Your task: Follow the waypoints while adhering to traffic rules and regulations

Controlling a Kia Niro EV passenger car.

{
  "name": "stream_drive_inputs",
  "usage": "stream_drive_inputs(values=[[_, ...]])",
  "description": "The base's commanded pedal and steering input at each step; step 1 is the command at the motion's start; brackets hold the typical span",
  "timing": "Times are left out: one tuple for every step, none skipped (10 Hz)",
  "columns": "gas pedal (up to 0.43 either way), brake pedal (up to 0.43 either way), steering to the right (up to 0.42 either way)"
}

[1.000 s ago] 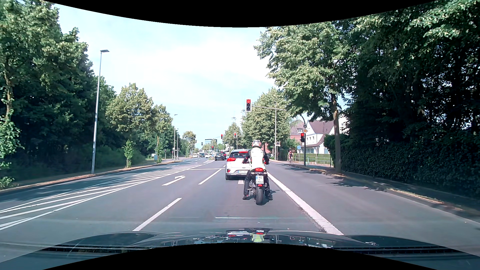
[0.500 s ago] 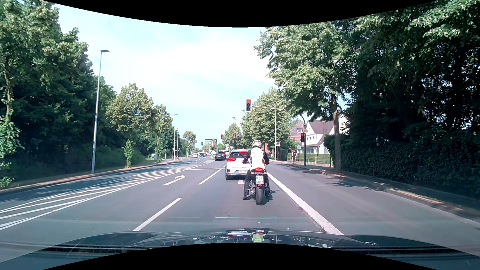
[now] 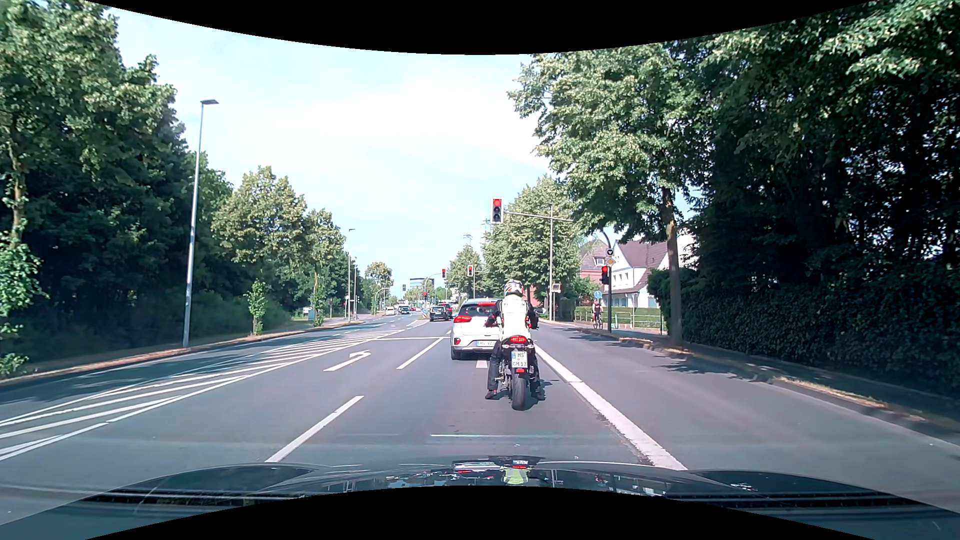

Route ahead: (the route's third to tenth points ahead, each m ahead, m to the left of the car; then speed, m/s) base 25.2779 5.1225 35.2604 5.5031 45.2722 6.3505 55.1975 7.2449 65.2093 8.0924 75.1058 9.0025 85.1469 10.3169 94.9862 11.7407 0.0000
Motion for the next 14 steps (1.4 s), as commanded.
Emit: stream_drive_inputs(values=[[0.000,0.000,-0.007],[0.000,0.000,-0.007],[0.000,0.000,-0.007],[0.000,0.000,-0.007],[0.000,0.000,-0.007],[0.000,0.000,-0.007],[0.000,0.000,-0.007],[0.000,0.000,-0.007],[0.000,0.000,-0.007],[0.000,0.000,-0.007],[0.000,0.000,-0.007],[0.000,0.000,-0.007],[0.000,0.000,-0.007],[0.000,0.000,-0.007]])
